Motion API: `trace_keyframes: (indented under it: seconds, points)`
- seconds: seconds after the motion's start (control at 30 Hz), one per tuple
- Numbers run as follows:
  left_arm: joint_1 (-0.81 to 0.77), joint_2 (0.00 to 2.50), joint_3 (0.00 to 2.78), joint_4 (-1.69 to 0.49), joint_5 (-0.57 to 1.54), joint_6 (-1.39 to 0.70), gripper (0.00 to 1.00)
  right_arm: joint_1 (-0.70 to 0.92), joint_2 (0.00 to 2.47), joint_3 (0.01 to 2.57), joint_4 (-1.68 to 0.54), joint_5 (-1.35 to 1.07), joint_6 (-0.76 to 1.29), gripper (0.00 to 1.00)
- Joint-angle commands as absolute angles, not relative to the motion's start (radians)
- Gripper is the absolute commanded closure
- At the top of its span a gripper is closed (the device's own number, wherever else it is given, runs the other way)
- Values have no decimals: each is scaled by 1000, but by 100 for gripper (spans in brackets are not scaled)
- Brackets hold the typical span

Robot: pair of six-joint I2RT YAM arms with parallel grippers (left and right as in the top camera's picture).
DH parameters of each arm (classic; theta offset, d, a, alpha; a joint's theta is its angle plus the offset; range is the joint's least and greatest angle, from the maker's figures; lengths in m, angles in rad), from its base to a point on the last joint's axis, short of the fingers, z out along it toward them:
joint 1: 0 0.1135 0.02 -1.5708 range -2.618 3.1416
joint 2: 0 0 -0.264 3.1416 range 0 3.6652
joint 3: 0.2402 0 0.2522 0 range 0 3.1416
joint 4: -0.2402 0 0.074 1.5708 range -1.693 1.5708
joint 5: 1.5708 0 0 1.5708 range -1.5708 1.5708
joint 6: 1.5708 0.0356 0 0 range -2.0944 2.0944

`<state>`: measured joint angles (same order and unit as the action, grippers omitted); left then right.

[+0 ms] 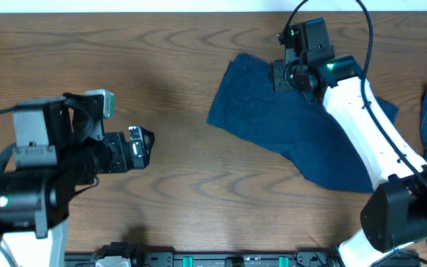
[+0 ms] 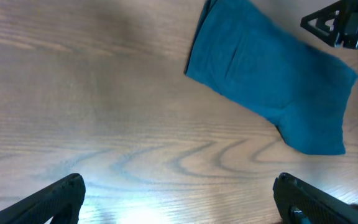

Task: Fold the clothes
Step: 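Grasp the blue shorts with the right gripper and drag them to center, then grasp the shorts' top corners with both grippers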

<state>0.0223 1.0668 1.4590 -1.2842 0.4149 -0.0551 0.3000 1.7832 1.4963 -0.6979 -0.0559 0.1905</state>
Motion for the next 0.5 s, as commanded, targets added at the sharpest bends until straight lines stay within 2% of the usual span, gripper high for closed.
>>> trace_keyframes:
  seconds: [0.0,0.03,0.17,0.3,0.47]
  points:
    - [18,1111,1459,-1295,408,-46,2,329,1876,1432,-662,-94,273,67]
    - [18,1124,1459,-1294,408,-46,2,337,1908,1417,-638,-104,281,74]
    - [18,1149,1459,-1295,407,-46,1,368,2034,1401,-581,-129,334,87]
    - [18,1149,1459,-1288,407,-46,1,412,2126,1401,-561,-287,377,97]
    - [18,1149,1459,-1267,407,-46,1,527,2159,1400,-594,-431,388,99]
